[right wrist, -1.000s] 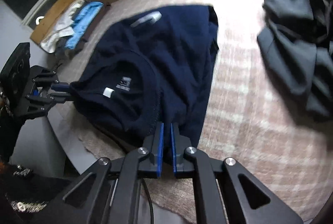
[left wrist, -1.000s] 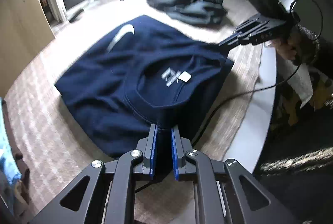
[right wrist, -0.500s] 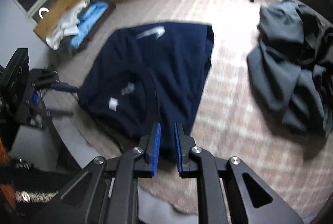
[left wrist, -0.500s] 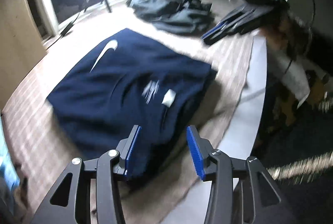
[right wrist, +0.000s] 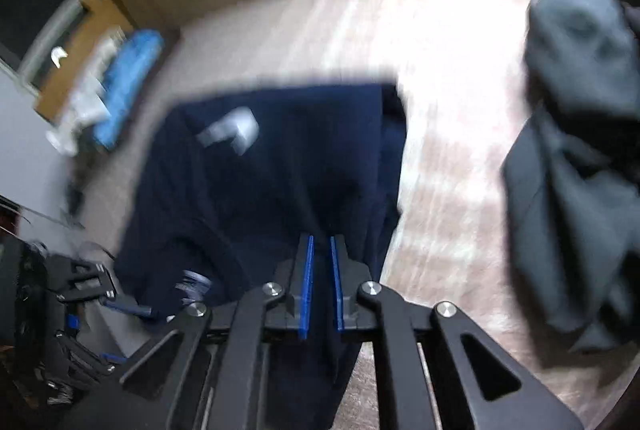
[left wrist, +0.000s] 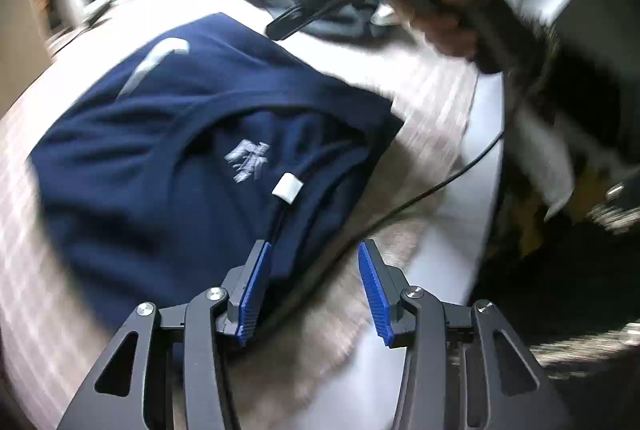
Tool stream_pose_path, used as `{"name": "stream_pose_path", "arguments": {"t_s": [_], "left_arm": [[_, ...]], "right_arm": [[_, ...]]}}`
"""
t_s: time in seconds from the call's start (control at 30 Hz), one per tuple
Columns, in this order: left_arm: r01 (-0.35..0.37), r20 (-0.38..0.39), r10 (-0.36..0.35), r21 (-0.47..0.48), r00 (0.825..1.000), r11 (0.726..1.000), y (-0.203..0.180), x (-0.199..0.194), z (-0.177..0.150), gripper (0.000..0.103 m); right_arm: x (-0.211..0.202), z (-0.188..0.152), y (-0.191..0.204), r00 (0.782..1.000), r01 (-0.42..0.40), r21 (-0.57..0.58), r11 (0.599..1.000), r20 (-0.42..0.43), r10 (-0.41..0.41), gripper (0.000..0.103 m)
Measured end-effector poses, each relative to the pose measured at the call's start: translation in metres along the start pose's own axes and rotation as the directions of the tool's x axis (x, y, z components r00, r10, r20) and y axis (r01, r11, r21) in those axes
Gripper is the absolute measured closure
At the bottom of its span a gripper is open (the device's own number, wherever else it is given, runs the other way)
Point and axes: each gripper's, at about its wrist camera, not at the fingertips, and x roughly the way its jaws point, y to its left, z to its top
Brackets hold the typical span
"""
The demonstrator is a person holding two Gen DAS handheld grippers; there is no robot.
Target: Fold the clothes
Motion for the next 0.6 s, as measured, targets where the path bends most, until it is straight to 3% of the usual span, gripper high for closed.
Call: {"name": "stream_pose_path", "arguments": {"t_s": [0.1, 0.2, 0.27, 0.4, 0.5, 0.6], "left_arm": [[-0.049, 0.063, 0.059, -0.147, 0.996, 0.988, 0.026, -0.041, -0.02, 0.059], [-0.085, 0.071, 0.106, -0.256, 0.992, 0.963, 0.052, -0.057, -0.039, 0.06], [-0.1, 0.061, 0.121, -0.27, 0.991, 0.958, 0.06, -0.055, -0.044, 0.061], [-0.049, 0.112, 0.07, -0.178, 0.991, 0.983, 0.05, -0.035, -0.02, 0.057], [-0.022, 0.047, 0.03, -0.166, 0.998, 0.986, 0.046, -0.02, -0.03, 0.06], [0.011, -0.035, -0.017, -0.167, 0.999, 0.986, 0.041, -0.01, -0.046, 0.06]], "right_arm": [[-0.019, 0.015, 0.002, 0.998, -0.021, -0.009, 1.0, 0.056, 0.021, 0.093], [-0.005, 0.03, 0.029, 0.998, -0.051, -0.076, 0.996, 0.033, 0.054, 0.093], [0.009, 0.028, 0.048, 0.996, -0.085, -0.114, 0.99, -0.01, 0.084, 0.093], [0.039, 0.017, 0.085, 0.985, -0.151, -0.176, 0.973, -0.11, 0.133, 0.093], [0.058, -0.004, 0.093, 0.976, -0.136, -0.223, 0.965, -0.195, 0.092, 0.093], [0.066, -0.029, 0.088, 0.953, -0.107, -0.265, 0.958, -0.304, 0.022, 0.093]]}}
